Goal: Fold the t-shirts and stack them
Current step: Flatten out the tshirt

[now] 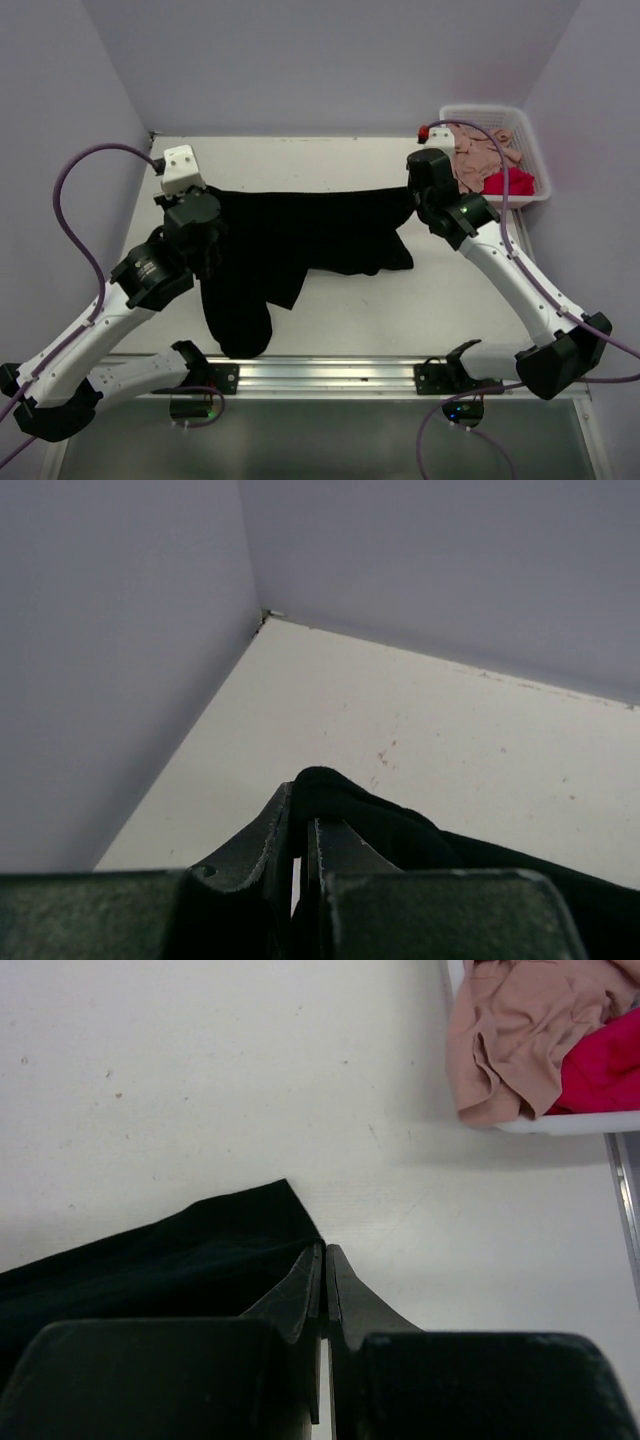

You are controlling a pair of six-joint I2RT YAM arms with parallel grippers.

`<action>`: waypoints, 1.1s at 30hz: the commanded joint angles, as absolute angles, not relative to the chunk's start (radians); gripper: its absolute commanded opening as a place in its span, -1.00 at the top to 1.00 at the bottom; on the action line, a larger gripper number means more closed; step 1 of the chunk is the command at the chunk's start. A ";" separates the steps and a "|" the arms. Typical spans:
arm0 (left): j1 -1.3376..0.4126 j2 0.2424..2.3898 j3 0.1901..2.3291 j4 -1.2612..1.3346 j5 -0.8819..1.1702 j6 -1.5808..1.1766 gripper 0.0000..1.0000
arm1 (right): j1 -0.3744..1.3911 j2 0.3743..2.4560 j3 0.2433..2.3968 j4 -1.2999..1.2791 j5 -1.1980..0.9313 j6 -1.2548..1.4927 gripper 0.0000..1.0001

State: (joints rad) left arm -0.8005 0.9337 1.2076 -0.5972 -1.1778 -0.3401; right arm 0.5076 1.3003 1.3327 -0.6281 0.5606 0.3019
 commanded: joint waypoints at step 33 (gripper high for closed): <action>-0.713 1.256 0.759 -0.209 -0.650 -0.425 1.00 | 0.468 1.134 1.379 -0.727 0.927 0.334 1.00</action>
State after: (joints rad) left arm -0.7307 1.2293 0.7177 -0.3679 -0.6518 -0.3977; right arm 0.4721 1.1324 1.3582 -0.7330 0.9001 0.3141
